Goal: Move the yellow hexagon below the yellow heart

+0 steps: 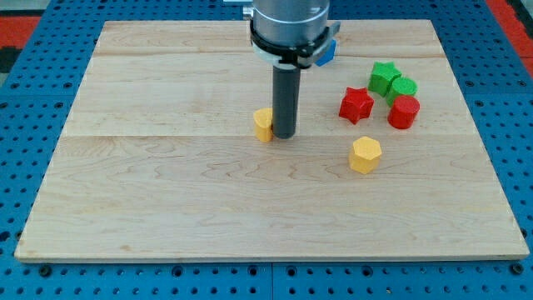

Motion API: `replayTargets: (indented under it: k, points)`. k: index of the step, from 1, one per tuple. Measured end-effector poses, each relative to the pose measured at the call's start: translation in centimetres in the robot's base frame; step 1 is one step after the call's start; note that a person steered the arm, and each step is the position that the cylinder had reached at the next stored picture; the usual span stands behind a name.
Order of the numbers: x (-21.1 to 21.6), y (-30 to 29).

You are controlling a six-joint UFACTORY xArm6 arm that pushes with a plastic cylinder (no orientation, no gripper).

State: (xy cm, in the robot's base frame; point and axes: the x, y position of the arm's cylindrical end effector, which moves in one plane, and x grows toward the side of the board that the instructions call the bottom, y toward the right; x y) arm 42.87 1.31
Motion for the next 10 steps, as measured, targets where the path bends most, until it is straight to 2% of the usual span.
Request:
replayTargets:
  k: [1,2,3,4,5,6,7,8,9,10]
  points:
    - [-0.4,-6.3]
    - [-1.6,-1.7]
    - [-0.7,7.2]
    - [2.7,9.9]
    - [1.8,17.2]
    - [3.7,19.0]
    - [6.7,14.5]
    - [6.7,7.1]
    - [6.2,-0.2]
    - [3.8,-5.0]
